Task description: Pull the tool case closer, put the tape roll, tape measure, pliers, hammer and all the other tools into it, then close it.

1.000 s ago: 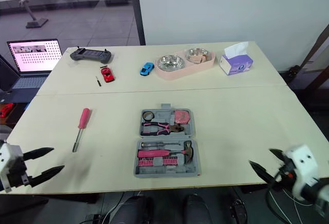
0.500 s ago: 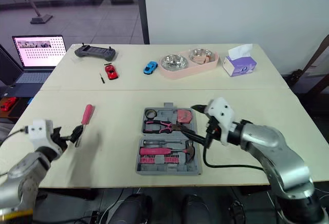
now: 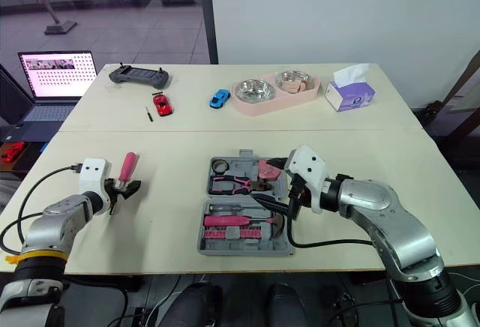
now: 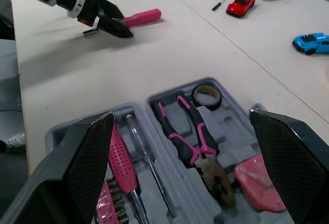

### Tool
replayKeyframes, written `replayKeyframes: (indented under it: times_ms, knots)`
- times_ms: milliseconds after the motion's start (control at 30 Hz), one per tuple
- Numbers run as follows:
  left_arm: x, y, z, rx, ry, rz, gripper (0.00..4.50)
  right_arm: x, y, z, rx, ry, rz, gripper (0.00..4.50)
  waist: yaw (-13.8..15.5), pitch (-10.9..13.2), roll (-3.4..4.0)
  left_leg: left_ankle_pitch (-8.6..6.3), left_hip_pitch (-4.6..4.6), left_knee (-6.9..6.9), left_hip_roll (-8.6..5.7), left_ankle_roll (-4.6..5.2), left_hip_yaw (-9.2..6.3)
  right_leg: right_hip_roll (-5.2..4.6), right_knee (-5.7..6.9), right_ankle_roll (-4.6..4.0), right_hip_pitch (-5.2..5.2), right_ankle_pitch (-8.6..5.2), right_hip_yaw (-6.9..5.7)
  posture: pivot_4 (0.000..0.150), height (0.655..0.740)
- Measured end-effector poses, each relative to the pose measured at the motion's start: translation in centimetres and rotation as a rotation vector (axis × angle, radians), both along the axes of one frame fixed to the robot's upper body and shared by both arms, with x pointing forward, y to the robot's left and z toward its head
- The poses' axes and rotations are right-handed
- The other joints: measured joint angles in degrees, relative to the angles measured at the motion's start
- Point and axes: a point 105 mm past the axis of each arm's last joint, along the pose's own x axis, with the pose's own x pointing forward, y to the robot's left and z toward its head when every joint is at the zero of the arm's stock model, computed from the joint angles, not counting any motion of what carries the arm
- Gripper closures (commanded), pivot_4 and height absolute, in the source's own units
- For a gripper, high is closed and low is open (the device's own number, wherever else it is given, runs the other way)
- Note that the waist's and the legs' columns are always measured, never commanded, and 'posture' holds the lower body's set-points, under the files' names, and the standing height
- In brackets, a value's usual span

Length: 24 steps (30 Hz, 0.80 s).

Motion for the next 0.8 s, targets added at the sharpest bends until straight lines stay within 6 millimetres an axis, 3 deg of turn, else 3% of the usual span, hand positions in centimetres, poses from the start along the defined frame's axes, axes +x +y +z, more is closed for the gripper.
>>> replayKeyframes:
  times_ms: [367, 500, 700, 800]
  knots:
    - [0.6, -0.3, 0.0, -0.005, -0.012, -0.003, 0.0, -0.1, -0.2, -0.4, -0.004, 0.019, -0.031, 0.08, 0.08, -0.01, 0.01, 0.0, 0.0, 0.01, -0.02, -0.01, 0.01, -0.08, -0.01, 0.08, 0.01, 0.06, 0.04, 0.15, 0.74]
    - [0.8, -0.3, 0.0, -0.011, -0.017, -0.002, 1.27, -0.2, -0.3, -0.7, -0.005, 0.031, -0.041, 0.0, 0.17, -0.01, 0.02, 0.0, -0.01, 0.01, -0.03, -0.01, 0.01, -0.08, -0.02, 0.08, 0.02, 0.06, 0.03, 0.15, 0.74]
    - [1.1, -0.7, 0.2, -0.029, -0.02, -0.015, 4.09, -0.4, -0.6, -1.4, -0.008, 0.057, -0.057, 0.0, 0.15, -0.01, 0.01, 0.0, -0.03, 0.01, -0.05, -0.01, 0.03, -0.1, -0.07, 0.1, 0.02, 0.06, 0.03, 0.15, 0.74]
    - [1.3, -0.8, 0.2, -0.035, -0.018, -0.019, 4.11, -0.5, -0.6, -1.6, -0.008, 0.064, -0.062, 0.0, 0.13, -0.01, 0.01, 0.0, -0.03, 0.01, -0.05, -0.01, 0.03, -0.09, -0.07, 0.1, 0.02, 0.07, 0.03, 0.15, 0.74]
